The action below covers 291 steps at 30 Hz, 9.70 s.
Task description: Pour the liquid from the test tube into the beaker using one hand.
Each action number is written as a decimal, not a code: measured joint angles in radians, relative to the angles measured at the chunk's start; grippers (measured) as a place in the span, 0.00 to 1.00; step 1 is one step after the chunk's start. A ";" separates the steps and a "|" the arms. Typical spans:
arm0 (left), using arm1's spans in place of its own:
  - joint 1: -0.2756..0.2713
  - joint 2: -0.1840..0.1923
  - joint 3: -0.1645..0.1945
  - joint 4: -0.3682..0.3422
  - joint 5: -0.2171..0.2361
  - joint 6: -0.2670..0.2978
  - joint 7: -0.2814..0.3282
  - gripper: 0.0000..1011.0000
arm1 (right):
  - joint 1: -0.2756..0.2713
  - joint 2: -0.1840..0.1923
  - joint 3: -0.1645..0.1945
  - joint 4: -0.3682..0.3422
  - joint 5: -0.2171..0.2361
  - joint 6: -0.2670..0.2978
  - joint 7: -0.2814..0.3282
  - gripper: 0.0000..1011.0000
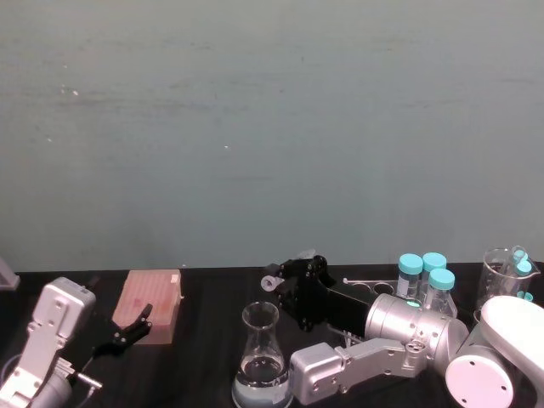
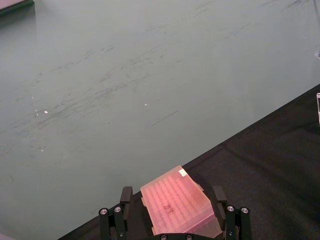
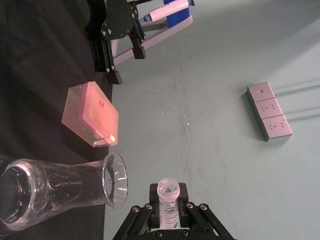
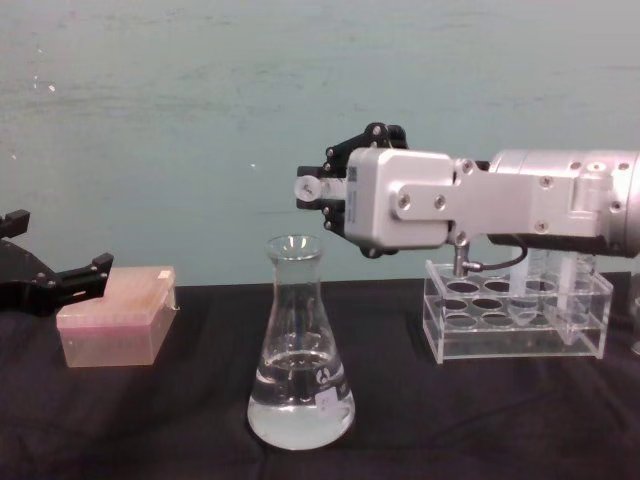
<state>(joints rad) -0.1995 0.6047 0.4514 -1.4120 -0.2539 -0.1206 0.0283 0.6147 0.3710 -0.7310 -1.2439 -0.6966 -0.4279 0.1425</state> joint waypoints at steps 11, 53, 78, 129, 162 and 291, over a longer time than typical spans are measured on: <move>0.000 0.000 0.000 0.000 0.000 0.000 0.000 0.99 | 0.015 0.005 -0.018 0.011 -0.039 0.003 -0.026 0.20; 0.000 0.000 0.000 0.000 0.000 0.000 0.000 0.99 | 0.060 0.027 -0.099 0.042 -0.191 0.001 -0.150 0.20; 0.000 0.000 0.000 0.000 0.000 0.000 0.000 0.99 | 0.076 0.030 -0.133 0.059 -0.246 0.011 -0.200 0.20; 0.000 0.000 0.000 0.000 0.000 0.000 0.000 0.99 | -0.014 0.041 0.035 -0.045 0.171 0.009 0.007 0.20; 0.000 0.000 0.000 0.000 0.000 0.000 0.000 0.99 | -0.169 -0.061 0.426 0.009 1.034 0.315 0.355 0.20; 0.000 0.000 0.000 0.000 0.000 0.000 0.000 0.99 | -0.042 -0.086 0.377 0.283 1.166 0.421 0.375 0.20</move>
<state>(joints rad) -0.1996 0.6047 0.4514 -1.4120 -0.2539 -0.1205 0.0282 0.5723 0.2853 -0.3536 -0.9610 0.4698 -0.0072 0.5170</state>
